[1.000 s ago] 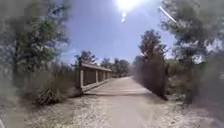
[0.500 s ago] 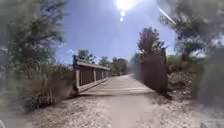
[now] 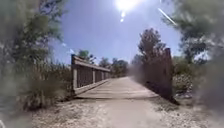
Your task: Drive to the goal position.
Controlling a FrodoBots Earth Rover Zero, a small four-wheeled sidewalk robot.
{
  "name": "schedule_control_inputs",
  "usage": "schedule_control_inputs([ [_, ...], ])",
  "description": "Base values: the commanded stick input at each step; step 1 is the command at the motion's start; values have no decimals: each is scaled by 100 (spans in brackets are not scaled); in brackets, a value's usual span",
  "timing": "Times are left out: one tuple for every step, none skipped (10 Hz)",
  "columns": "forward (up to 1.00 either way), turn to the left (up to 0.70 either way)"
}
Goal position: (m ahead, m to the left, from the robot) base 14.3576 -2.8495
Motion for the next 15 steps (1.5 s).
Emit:
schedule_control_inputs([
  [44, 2],
  [44, 2],
  [44, 2],
  [44, 2],
  [44, 2],
  [44, 2],
  [44, 2],
  [44, 2],
  [44, 2],
  [44, 2],
  [44, 2],
  [44, 2],
  [44, 2],
  [44, 2],
  [44, 2],
])
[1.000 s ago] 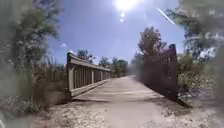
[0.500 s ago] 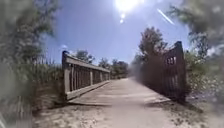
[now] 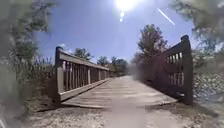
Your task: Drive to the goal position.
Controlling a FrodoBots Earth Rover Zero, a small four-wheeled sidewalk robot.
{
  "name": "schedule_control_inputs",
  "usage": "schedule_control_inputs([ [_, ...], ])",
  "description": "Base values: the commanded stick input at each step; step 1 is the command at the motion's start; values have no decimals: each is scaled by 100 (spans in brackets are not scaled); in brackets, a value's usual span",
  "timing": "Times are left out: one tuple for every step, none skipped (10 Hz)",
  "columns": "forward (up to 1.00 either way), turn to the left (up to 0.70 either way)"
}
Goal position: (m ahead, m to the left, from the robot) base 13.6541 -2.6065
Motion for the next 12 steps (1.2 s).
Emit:
schedule_control_inputs([
  [44, 2],
  [44, 2],
  [44, 2],
  [44, 2],
  [44, 2],
  [44, 2],
  [44, 2],
  [44, 2],
  [44, 2],
  [44, 2],
  [44, 2],
  [44, 2],
])
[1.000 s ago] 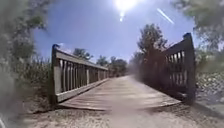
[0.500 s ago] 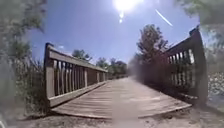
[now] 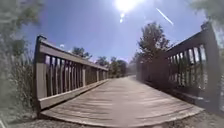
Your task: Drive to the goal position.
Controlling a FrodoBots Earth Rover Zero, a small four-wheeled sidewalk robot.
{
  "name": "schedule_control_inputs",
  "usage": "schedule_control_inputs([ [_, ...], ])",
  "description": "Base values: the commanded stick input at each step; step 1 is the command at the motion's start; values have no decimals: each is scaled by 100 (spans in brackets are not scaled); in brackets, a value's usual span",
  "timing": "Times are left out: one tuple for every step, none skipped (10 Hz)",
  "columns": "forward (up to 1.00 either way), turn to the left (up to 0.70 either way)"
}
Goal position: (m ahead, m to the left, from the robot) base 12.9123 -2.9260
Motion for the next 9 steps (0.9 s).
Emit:
schedule_control_inputs([
  [44, 2],
  [44, 2],
  [44, 2],
  [44, 2],
  [44, 2],
  [44, 2],
  [44, 2],
  [44, 2],
  [44, 2],
])
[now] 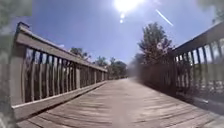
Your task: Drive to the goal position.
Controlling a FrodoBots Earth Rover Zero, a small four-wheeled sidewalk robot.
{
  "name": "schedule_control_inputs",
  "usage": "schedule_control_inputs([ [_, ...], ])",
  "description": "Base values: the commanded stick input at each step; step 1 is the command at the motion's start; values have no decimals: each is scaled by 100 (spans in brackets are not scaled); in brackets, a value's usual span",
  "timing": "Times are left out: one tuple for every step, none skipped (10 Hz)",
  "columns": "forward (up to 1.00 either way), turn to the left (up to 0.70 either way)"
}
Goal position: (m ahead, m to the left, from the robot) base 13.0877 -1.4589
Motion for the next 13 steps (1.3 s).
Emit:
schedule_control_inputs([
  [44, 2],
  [44, 2],
  [44, 2],
  [44, 2],
  [44, 2],
  [44, 2],
  [44, 2],
  [44, 2],
  [44, 2],
  [44, 2],
  [44, 2],
  [44, 2],
  [44, 2],
])
